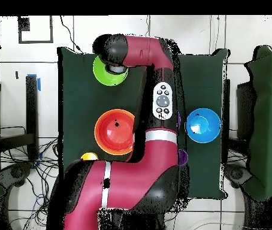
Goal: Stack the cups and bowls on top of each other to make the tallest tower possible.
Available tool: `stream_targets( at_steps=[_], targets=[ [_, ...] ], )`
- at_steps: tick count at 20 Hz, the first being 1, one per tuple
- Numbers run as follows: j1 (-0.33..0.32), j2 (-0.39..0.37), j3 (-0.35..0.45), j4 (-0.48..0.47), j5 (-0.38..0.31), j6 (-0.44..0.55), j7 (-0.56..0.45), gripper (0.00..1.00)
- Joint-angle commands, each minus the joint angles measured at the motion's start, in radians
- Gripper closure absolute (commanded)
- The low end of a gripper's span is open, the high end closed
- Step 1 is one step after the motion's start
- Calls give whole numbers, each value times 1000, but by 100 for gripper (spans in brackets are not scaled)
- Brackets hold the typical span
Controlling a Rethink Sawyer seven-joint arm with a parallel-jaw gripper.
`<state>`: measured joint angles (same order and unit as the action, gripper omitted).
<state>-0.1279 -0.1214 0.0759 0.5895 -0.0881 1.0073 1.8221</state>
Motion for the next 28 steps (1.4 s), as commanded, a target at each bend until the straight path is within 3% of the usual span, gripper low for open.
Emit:
stream_targets(
  at_steps=[1, 14, 22, 28],
  targets=[
    [-23, -13, 67, 98, -35, 74, -207, 0],
    [-62, 24, 93, 66, -49, 61, -287, 0],
    [-54, 15, 94, 115, -49, 3, -239, 0],
    [-47, 34, 100, 96, -49, -8, -225, 0]
  ],
)
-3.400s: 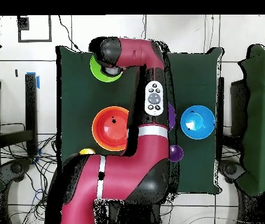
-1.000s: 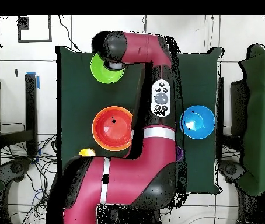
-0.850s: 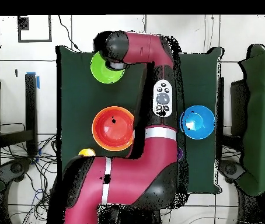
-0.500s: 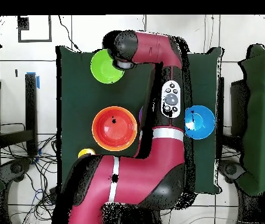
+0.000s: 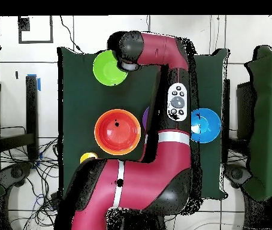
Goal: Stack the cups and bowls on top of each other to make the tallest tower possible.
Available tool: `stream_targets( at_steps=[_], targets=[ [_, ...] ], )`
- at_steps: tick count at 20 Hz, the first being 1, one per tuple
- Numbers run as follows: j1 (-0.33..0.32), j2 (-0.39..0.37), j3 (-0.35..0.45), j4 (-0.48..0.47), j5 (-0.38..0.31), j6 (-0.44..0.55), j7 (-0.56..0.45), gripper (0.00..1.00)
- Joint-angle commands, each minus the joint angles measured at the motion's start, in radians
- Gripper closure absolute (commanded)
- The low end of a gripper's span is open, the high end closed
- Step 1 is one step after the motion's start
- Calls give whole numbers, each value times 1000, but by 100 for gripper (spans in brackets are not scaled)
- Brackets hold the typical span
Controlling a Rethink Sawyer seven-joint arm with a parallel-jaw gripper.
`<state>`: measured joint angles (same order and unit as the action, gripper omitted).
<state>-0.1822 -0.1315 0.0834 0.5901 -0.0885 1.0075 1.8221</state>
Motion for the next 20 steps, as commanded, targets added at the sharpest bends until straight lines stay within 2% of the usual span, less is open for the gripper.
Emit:
stream_targets(
  at_steps=[1, 11, 20],
  targets=[
    [8, 45, 93, 94, -49, -7, -226, 0],
    [8, 60, 102, 76, -49, -1, -227, 0],
    [-7, 99, 124, 79, -48, -58, -236, 0]
  ],
)
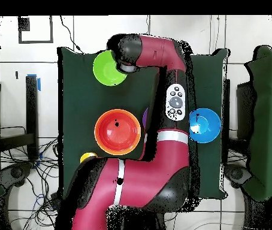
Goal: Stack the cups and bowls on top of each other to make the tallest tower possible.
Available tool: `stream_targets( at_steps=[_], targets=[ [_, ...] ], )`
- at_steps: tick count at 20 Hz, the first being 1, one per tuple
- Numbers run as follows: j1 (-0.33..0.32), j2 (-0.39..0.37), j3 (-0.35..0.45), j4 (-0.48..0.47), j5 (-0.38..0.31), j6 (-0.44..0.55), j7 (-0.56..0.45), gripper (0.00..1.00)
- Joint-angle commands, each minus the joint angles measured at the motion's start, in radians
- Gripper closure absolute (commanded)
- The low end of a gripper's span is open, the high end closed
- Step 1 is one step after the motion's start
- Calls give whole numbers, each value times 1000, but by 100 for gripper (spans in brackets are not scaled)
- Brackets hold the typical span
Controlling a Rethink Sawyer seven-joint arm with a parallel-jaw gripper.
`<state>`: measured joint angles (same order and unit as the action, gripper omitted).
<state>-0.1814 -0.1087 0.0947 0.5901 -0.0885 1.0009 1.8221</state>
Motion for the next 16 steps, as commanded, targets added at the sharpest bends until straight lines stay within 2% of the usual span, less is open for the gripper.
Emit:
stream_targets(
  at_steps=[1, 16],
  targets=[
    [-10, 76, 114, 86, -48, -61, -238, 0],
    [-27, 61, 129, 156, -45, -123, -246, 0]
  ],
)
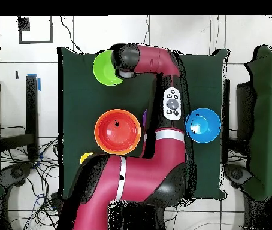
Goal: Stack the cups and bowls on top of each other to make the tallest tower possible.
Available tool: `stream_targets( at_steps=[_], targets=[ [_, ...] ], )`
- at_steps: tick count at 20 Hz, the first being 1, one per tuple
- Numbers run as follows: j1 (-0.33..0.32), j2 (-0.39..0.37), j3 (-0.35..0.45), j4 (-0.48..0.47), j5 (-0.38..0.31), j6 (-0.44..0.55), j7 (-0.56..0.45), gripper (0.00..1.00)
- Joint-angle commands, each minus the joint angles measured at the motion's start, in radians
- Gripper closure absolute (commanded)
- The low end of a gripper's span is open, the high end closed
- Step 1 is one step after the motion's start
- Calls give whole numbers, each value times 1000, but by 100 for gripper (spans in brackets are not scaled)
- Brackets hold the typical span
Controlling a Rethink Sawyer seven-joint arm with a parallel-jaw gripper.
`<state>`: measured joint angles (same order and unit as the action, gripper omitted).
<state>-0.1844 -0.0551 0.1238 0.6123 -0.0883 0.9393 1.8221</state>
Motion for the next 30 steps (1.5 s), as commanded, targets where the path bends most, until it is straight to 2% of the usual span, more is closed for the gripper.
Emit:
stream_targets(
  at_steps=[1, 19, 28, 29, 30],
  targets=[
    [-25, 6, 99, 135, -48, -61, -244, 0],
    [-47, 19, 130, 174, -62, -128, -235, 0],
    [-57, 9, 148, 186, -83, -158, -273, 0],
    [-58, 8, 150, 189, -85, -160, -275, 100],
    [-59, 8, 152, 191, -86, -163, -279, 100]
  ],
)
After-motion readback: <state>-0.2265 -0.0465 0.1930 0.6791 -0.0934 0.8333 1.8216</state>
